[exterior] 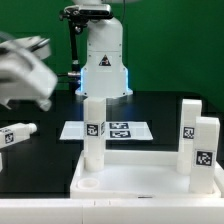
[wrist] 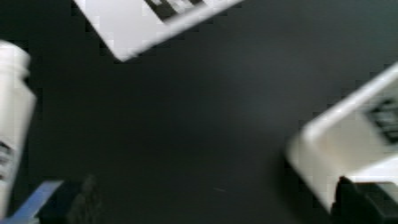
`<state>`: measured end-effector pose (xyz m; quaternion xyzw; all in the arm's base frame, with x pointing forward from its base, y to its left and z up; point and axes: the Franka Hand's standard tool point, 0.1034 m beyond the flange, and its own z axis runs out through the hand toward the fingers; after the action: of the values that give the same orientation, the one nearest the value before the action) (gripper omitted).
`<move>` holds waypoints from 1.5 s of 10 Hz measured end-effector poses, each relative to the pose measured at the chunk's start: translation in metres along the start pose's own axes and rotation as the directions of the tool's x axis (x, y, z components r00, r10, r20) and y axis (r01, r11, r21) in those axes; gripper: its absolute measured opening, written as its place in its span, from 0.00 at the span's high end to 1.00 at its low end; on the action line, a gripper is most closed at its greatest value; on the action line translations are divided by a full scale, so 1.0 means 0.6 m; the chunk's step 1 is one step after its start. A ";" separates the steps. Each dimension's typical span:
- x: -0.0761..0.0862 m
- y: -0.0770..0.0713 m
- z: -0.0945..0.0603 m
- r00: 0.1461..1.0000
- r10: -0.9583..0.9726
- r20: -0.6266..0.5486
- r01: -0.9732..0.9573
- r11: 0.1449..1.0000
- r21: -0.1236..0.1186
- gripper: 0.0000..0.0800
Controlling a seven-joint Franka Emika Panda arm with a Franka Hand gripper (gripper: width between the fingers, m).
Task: Assemble desk
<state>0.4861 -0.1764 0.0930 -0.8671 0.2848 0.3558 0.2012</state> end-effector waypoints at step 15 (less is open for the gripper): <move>0.038 0.177 0.079 0.982 0.103 0.160 -0.116 0.990 0.074 0.19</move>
Offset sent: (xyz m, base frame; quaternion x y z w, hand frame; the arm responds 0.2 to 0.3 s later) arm 0.0000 0.0000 0.0000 0.0000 0.0000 0.0000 1.0000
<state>0.4081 -0.2388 0.0290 -0.8105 0.3303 0.4206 0.2388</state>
